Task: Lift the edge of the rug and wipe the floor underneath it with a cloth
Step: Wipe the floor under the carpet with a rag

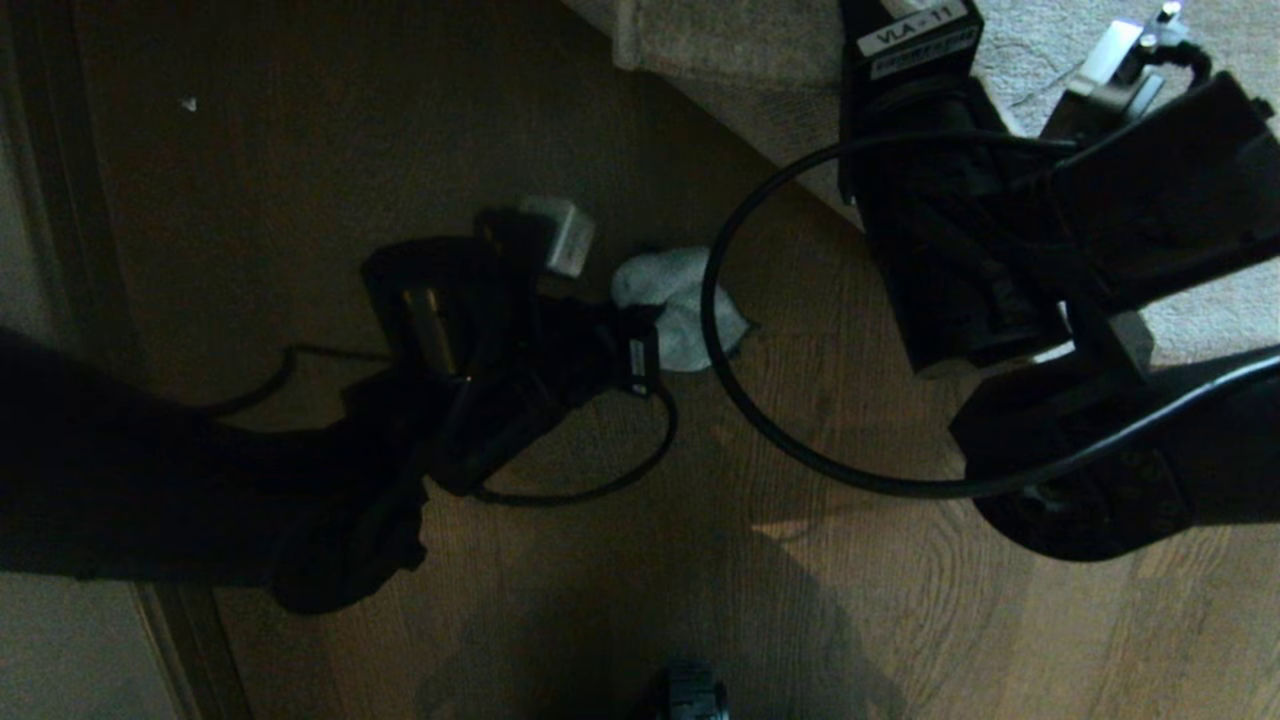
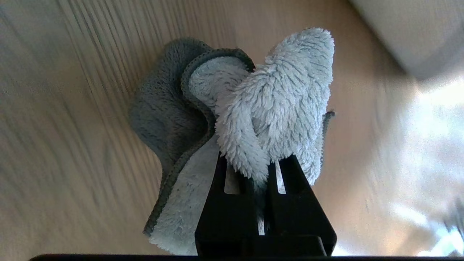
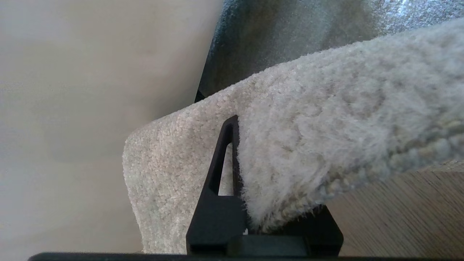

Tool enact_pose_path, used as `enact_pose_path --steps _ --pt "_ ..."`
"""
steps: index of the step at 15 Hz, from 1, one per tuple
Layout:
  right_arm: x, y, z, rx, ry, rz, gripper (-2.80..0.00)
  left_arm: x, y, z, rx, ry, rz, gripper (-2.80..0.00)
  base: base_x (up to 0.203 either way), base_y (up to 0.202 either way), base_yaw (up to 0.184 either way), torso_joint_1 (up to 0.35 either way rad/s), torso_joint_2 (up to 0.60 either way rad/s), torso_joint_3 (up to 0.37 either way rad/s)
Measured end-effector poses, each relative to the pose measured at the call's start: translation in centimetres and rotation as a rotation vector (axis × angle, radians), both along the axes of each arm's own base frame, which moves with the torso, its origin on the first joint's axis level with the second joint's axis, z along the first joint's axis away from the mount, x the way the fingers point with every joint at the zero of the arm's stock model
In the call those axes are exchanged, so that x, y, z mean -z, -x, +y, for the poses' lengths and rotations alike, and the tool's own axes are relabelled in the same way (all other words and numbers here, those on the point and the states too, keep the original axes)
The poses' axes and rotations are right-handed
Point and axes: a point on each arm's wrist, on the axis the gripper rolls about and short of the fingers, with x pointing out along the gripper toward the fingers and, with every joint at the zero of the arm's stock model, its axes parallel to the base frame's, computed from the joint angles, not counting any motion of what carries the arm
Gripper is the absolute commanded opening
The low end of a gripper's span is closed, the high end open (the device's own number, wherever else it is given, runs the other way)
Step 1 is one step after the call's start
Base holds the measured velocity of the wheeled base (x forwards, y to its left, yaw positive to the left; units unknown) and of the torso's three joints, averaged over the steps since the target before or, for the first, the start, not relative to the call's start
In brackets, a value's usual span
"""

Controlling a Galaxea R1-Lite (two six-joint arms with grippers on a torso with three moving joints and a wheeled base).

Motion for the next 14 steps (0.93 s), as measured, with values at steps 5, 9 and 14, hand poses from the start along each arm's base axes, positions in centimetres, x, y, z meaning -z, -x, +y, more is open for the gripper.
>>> enact_pose_path --steps 5,9,14 --pt "0.0 -0.1 -0.1 0.004 0.0 0.0 -2.8 -1.7 -2.8 -0.7 -0.055 0.061 -0.073 -2.8 0.0 0.0 0.0 0.0 0.0 0.0" --pt "0.0 -0.1 -0.1 0.005 -0.001 0.0 -2.8 -2.4 -5.1 1.0 -0.132 0.077 -0.107 -2.8 0.0 0.0 0.0 0.0 0.0 0.0" --pt "0.0 -0.1 -0.1 0.006 -0.002 0.0 -2.8 -3.0 -6.9 3.8 -0.216 0.095 -0.142 -2.8 0.0 0.0 0.0 0.0 0.0 0.0"
